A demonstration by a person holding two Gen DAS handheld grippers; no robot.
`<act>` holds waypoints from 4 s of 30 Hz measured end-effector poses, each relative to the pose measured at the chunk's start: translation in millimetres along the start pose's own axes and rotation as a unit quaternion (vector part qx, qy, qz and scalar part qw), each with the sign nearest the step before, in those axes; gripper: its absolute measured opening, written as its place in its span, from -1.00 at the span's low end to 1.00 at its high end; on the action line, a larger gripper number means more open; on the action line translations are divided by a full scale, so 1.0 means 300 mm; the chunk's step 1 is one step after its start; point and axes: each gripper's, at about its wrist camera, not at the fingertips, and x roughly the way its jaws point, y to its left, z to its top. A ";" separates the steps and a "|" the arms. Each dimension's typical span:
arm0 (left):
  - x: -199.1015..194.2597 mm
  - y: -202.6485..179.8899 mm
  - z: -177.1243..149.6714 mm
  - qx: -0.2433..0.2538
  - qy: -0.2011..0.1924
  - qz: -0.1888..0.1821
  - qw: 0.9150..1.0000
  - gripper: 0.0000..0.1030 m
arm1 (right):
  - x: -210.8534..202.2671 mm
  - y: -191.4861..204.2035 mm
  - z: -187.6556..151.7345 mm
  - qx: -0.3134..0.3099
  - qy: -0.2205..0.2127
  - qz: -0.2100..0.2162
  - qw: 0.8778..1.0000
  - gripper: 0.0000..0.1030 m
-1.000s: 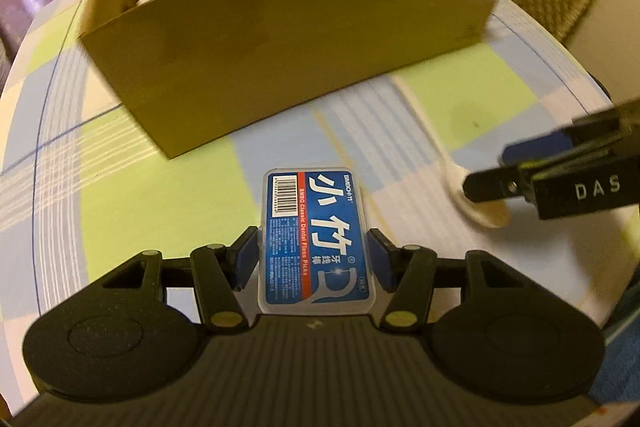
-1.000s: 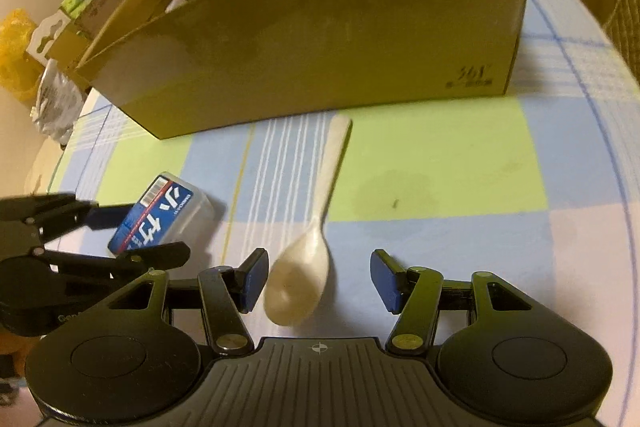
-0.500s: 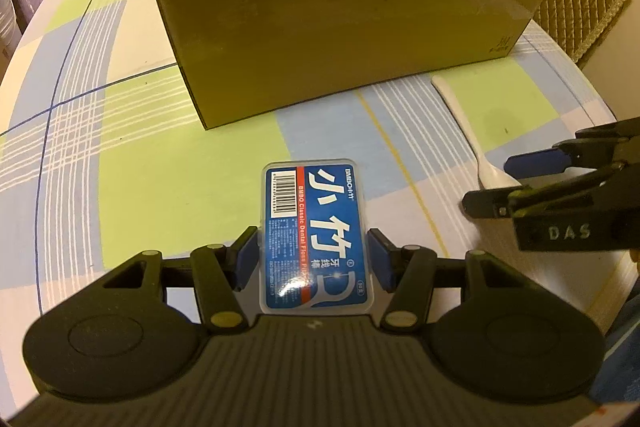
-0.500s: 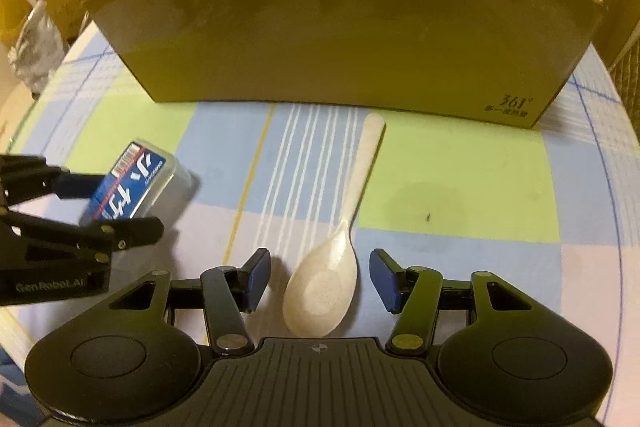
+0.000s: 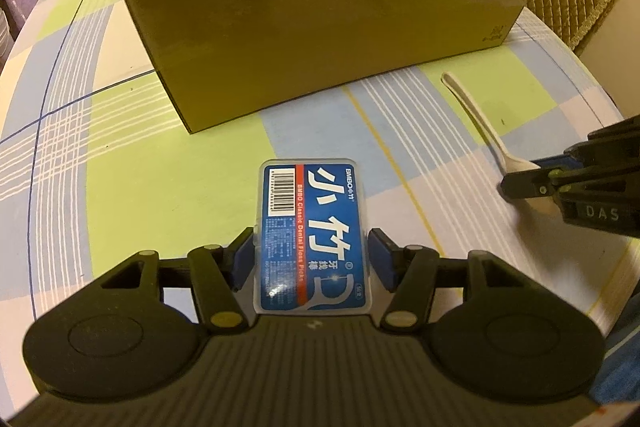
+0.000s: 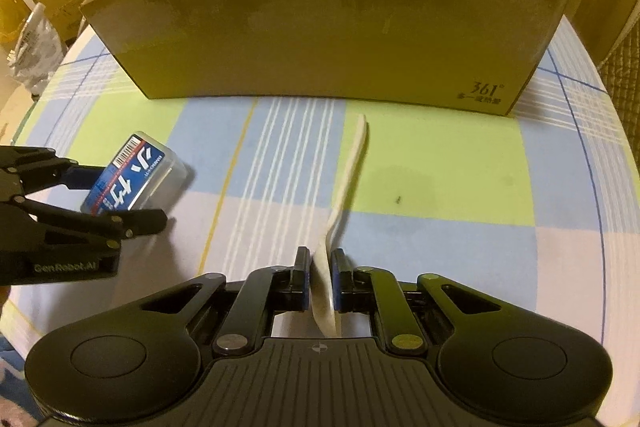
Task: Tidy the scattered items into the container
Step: 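Close the right tool on the white spoon bowl while the left tool holds the toothpick case, then lift and carry the toothpick case and spoon over the box with both tools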
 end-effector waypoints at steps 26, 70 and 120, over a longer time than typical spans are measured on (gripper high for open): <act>-0.013 -0.003 0.005 0.000 -0.005 -0.004 1.000 0.19 | -0.017 -0.035 -0.002 0.013 -0.007 0.036 0.999 -0.10; -0.024 0.034 -0.005 -0.019 -0.008 -0.016 1.000 0.19 | 0.008 0.033 0.024 -0.064 -0.009 -0.010 0.998 -0.45; -0.077 -0.008 0.011 -0.001 -0.026 -0.013 1.000 0.00 | -0.061 0.040 0.020 -0.062 -0.031 0.010 0.998 -0.43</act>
